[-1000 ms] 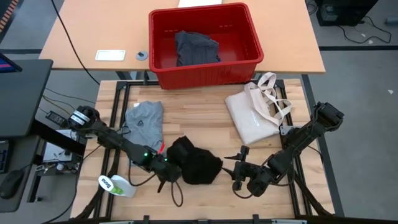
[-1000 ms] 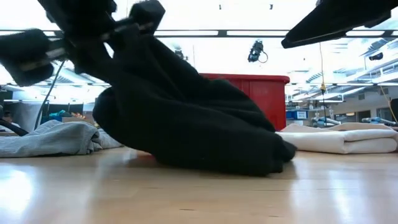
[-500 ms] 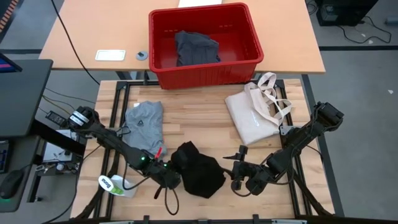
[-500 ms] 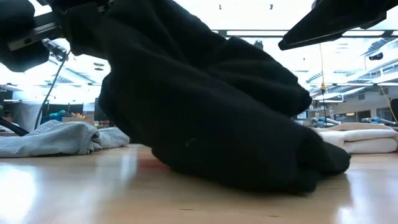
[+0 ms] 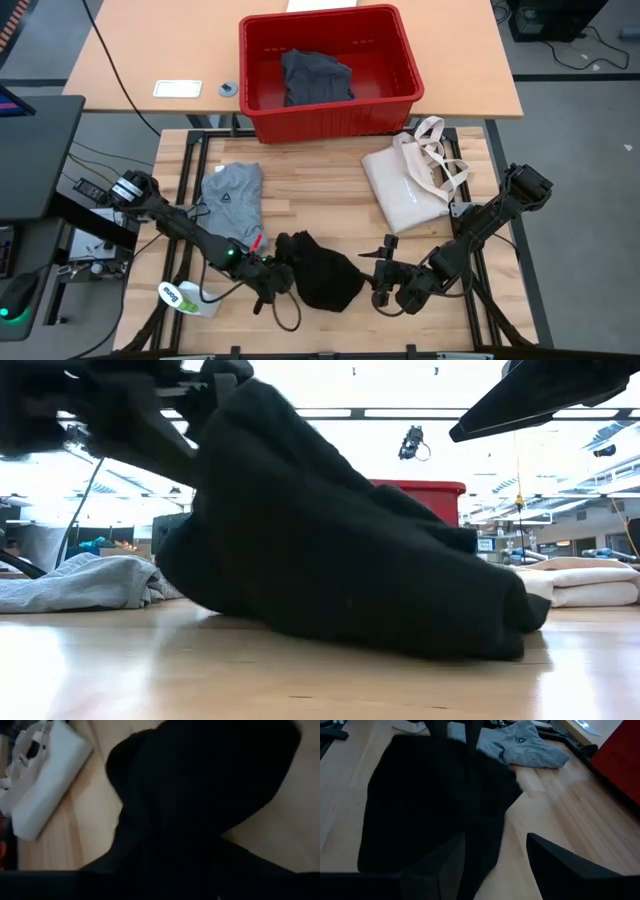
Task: Fold Laundry from Bin
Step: Fold the black shirt
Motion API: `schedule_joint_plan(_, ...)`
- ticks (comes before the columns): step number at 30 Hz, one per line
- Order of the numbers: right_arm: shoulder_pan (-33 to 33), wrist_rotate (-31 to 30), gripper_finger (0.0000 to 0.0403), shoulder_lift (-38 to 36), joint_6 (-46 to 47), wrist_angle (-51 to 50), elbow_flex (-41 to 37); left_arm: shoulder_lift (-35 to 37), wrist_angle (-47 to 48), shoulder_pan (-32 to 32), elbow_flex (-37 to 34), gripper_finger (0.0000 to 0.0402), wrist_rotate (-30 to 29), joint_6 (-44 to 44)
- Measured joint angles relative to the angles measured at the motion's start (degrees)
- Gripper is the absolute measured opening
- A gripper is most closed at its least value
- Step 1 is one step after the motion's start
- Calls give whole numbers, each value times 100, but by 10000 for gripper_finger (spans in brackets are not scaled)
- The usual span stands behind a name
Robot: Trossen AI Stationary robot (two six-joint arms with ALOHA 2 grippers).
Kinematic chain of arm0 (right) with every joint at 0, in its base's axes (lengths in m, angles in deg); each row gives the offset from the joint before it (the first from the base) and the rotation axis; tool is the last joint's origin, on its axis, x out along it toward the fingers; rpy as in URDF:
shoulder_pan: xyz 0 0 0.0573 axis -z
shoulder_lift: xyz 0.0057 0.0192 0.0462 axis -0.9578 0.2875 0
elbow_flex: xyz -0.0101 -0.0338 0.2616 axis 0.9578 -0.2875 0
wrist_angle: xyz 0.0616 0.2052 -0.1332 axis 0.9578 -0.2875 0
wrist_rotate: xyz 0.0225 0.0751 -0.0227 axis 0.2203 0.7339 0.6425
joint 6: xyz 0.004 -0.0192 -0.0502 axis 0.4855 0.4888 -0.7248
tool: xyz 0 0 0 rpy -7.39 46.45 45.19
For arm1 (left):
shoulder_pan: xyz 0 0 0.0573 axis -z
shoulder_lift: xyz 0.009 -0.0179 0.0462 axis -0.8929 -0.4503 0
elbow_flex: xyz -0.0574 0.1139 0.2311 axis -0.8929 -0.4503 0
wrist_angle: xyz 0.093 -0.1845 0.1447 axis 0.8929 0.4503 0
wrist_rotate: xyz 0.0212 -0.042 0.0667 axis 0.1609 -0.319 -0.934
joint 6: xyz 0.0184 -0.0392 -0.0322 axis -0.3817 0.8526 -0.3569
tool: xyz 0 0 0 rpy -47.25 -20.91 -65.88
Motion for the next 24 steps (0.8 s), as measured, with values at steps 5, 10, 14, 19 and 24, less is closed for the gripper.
schedule_joint_plan(5, -24, 16, 219, 0, 0, -26, 0, 321, 475, 117, 284, 250, -128, 811)
schedule_joint_plan(10, -24, 13, 219, 0, 0, -24, -2, 576, 969, -54, 851, 253, -370, 1948)
schedule_joint_plan(14, -13, 8, 219, 0, 15, 20, -2, 410, 851, -324, 1099, 253, -246, 2653)
schedule_joint_plan(19, -2, 0, 219, 0, 12, 92, -4, -357, 120, -655, 1134, 253, 784, 2887)
schedule_joint_plan(24, -2, 8, 219, 0, 19, -16, -4, -1161, -230, -721, 1335, 254, 1293, 2702)
